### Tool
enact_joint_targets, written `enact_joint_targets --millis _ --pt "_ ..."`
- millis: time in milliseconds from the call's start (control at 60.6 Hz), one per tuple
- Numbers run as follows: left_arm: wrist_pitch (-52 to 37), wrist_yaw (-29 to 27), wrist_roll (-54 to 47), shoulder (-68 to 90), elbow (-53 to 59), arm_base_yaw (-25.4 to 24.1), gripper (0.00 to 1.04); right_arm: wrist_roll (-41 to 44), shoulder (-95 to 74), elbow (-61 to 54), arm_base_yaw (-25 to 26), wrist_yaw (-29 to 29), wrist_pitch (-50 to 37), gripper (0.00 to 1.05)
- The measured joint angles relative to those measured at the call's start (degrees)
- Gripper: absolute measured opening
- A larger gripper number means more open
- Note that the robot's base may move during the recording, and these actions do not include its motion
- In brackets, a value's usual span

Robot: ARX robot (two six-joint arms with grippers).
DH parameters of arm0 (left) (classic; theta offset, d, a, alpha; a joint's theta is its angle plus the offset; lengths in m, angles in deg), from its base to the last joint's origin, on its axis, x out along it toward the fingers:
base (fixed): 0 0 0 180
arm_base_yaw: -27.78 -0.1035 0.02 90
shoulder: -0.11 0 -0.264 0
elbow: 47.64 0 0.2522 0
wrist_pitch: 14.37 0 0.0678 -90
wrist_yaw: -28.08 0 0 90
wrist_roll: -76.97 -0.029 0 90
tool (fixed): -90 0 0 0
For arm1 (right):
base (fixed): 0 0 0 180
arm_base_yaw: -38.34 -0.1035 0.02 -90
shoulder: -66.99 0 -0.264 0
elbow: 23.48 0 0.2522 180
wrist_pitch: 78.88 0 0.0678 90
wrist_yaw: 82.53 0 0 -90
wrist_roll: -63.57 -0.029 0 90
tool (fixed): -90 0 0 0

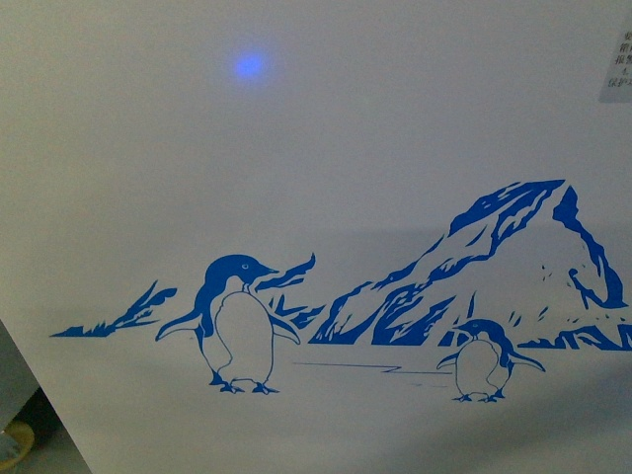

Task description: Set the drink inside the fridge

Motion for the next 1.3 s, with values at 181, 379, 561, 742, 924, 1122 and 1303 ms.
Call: enact_joint_targets --millis 181,379,561,742,924,1122,1303 --pt "0.00 -0.02 0.00 0.00 0.00 0.00 0.97 0.74 -2.01 1.79 -0.28 -0.44 0.70 0.97" --pt "0.00 0.00 0.00 0.00 0.00 0.00 0.97 1.53 -2.99 2.34 -1.20 -0.17 1.44 0.76" --pt "0.00 0.00 0.00 0.00 0.00 0.00 0.97 2.08 -1.07 0.13 -1.53 -0.59 0.15 0.51" --pt "0.00 0.00 0.00 0.00 0.00 0.00 0.97 3.82 6.49 -8.50 -1.86 -0.13 -5.05 0.44" --pt "0.00 0.00 0.00 0.00 0.00 0.00 0.97 3.61 22.84 -19.21 -3.04 4.22 -9.27 0.44" --pt "0.00 0.00 0.00 0.00 0.00 0.00 0.97 2.51 46.01 -28.98 -3.85 9.49 -11.21 0.43" --pt "0.00 0.00 0.00 0.00 0.00 0.00 0.97 0.57 65.42 -34.95 -3.15 12.76 -9.64 0.43"
